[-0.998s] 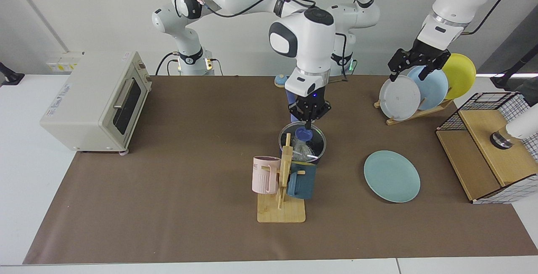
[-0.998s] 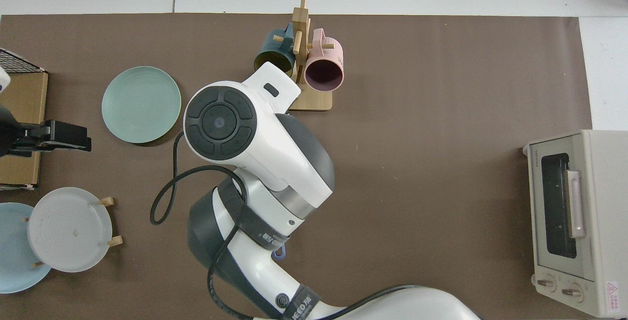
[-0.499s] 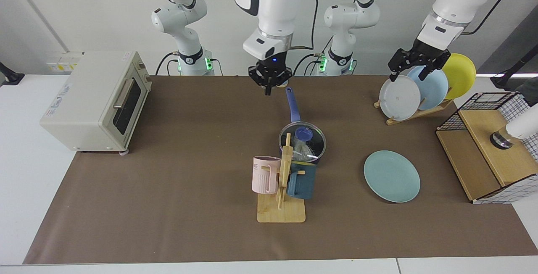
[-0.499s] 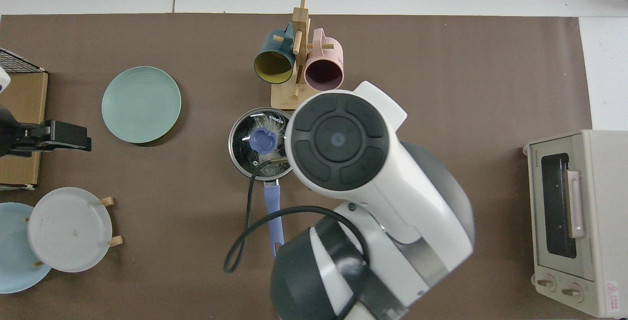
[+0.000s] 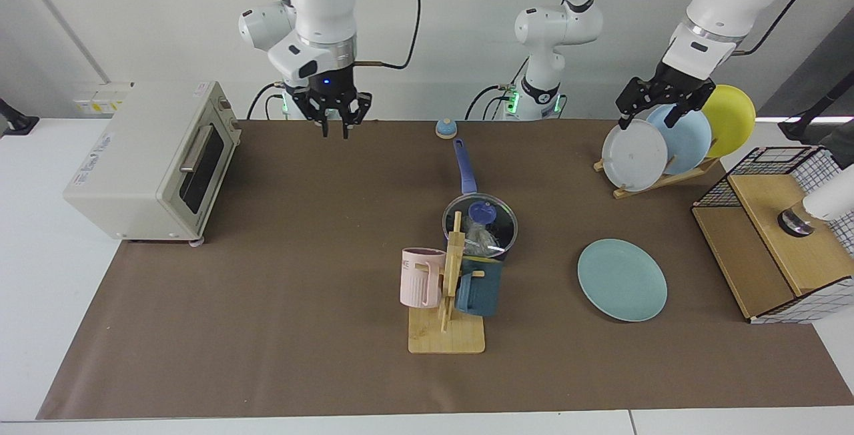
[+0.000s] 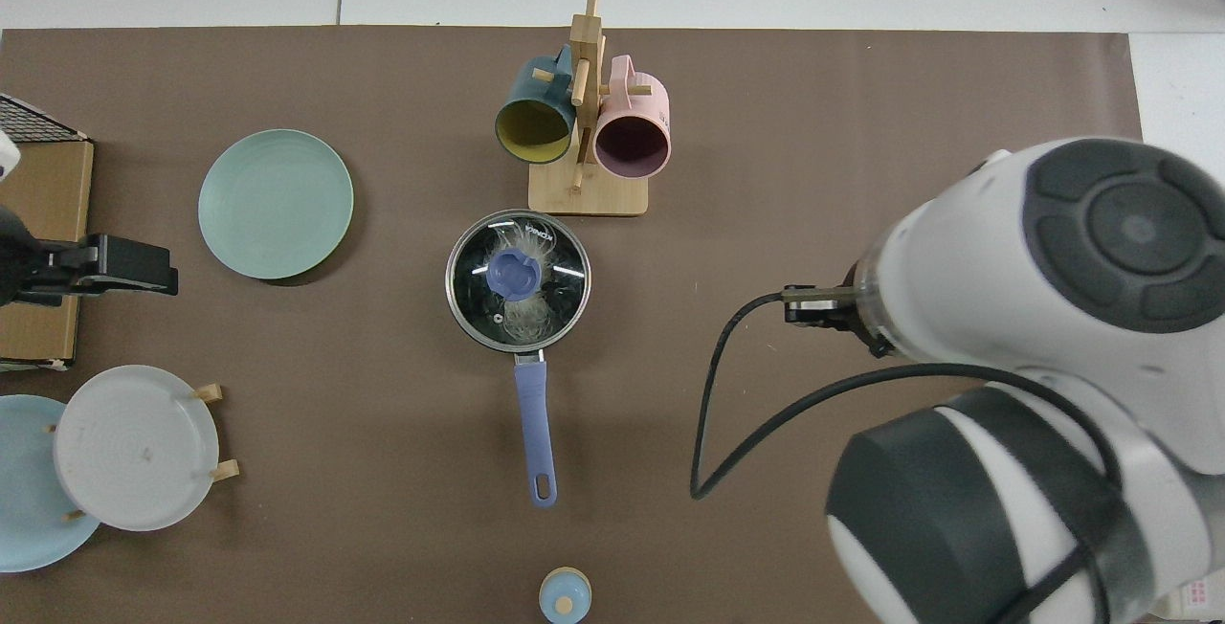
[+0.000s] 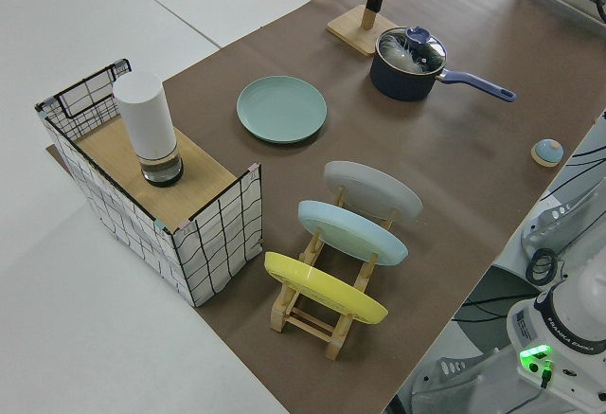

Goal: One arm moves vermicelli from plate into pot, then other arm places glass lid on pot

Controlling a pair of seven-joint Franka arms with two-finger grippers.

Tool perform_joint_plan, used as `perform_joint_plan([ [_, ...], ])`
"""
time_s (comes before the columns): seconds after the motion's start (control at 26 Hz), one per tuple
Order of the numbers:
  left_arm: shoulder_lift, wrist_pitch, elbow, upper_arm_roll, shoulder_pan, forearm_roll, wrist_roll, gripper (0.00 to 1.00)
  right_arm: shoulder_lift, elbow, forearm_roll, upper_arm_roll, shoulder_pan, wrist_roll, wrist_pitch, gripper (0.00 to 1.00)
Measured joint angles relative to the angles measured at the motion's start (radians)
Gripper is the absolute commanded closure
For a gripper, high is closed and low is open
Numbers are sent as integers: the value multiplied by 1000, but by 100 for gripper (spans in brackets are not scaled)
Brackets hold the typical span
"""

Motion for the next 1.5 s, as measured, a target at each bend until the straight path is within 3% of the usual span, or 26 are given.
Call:
perform_joint_plan([
  [0.19,0,0,0,0,0,0,0,0,-19,-14,7,-2,-127,-37,1,2],
  [0.69,0,0,0,0,0,0,0,0,-44,-24,10,-6,-338,-246,-22,1],
  [1.07,0,0,0,0,0,0,0,0,-38,-21,15,17,-342,-255,-17,1],
  [1.5,0,0,0,0,0,0,0,0,8,59,33,20,-332,-255,-28,1],
])
